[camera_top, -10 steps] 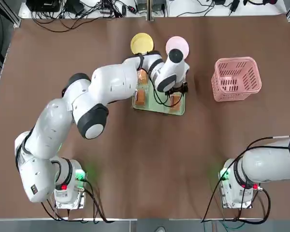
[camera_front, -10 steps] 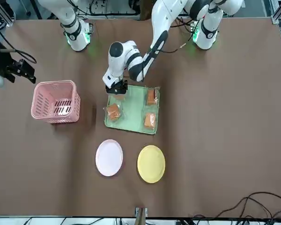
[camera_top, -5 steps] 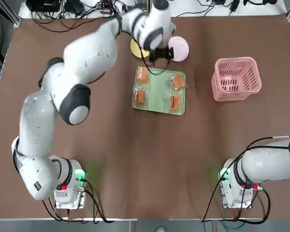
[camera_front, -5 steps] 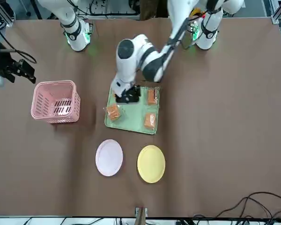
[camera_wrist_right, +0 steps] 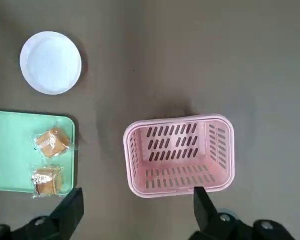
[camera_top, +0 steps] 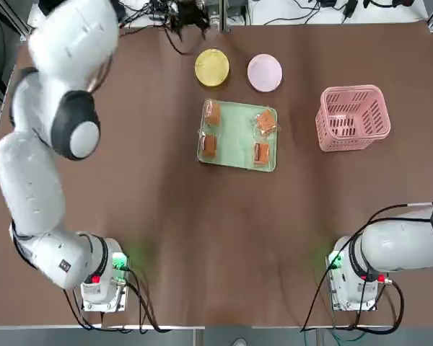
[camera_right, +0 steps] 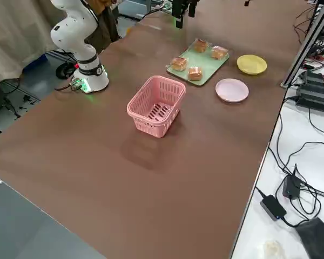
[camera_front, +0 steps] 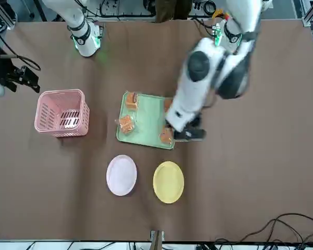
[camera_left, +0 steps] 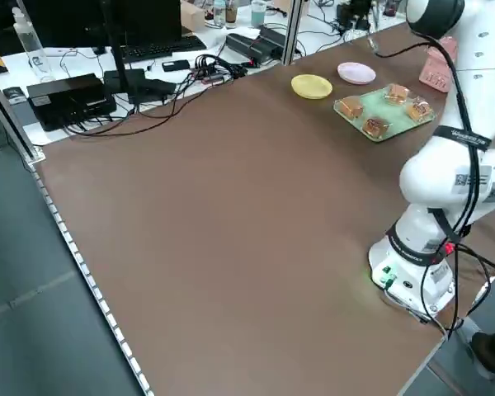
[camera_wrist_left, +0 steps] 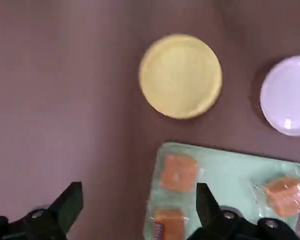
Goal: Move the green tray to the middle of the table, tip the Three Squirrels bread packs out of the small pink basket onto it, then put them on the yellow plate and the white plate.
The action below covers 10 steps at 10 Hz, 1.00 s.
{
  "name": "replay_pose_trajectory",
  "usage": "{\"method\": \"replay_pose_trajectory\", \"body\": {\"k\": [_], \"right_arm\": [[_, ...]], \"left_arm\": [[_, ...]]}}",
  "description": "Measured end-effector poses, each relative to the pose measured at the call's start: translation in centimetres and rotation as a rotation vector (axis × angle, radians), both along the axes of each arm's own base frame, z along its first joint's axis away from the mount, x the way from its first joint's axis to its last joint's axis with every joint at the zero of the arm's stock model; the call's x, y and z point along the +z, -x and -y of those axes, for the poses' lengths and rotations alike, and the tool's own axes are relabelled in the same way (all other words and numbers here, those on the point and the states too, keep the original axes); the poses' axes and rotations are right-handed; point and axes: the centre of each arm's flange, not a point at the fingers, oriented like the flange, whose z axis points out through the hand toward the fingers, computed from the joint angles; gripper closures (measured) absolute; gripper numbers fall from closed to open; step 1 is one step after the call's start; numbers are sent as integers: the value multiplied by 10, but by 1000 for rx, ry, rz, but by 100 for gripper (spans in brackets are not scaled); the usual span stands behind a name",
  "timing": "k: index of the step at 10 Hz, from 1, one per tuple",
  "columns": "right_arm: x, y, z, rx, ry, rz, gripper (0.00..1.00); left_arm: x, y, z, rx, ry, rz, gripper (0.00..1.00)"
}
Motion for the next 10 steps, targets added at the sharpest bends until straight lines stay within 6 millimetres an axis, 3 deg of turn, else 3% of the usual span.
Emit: {"method": "replay_pose_trajectory", "body": {"k": [2, 4, 7, 9, 10], "right_arm": [[0, -1, -6, 11, -1, 8, 5], [-10, -6, -30, 49, -4, 26, 7], [-65, -11, -100, 98, -10, 43, 8], [-115, -6, -133, 97, -4, 9, 8], [-140, -4, -148, 104, 2, -16, 8]], "left_arm": [[41, -15, -83, -44, -24, -7, 0], [70, -11, -138, -101, -50, -43, 0], [78, -4, -170, -112, -57, -77, 0], [79, 11, -193, -149, -58, -54, 0], [69, 22, -194, -156, -59, -26, 0]]}}
